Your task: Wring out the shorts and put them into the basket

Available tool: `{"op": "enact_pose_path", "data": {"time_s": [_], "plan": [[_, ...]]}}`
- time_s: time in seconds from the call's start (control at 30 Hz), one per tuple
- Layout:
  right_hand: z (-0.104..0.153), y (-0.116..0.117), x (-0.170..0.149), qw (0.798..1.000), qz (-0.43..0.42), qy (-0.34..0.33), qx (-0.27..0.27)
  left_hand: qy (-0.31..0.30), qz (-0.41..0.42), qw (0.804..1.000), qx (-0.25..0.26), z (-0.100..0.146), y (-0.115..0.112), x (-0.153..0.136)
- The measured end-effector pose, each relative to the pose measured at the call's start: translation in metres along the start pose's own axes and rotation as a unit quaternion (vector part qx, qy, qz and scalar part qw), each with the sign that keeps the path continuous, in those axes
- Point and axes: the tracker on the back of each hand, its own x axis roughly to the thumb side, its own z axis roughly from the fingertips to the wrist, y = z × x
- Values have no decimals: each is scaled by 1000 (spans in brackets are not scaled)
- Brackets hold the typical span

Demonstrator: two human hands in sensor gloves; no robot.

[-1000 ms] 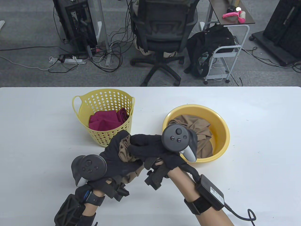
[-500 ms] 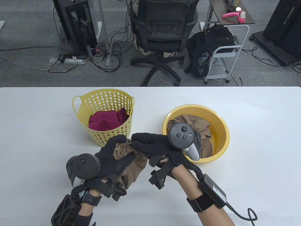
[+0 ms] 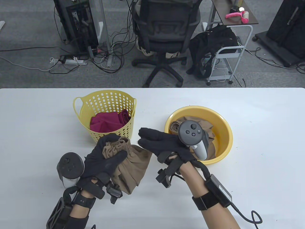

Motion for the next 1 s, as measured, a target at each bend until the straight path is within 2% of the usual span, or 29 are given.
{"op": "enact_pose_path", "data": {"time_s": [0.3, 0.47, 0.77, 1.0], "plan": [[-6, 5, -27, 993, -106, 29, 39, -49, 154, 987, -13, -4, 11, -1], [-8, 15, -37, 980, -164, 41, 102, -69, 189, 979, -21, -9, 11, 0], [-4, 43, -48, 937, -257, 37, 233, -97, 224, 969, -42, -17, 3, 1], [0, 61, -48, 885, -322, 17, 337, -122, 225, 964, -67, -22, -6, 11]]}}
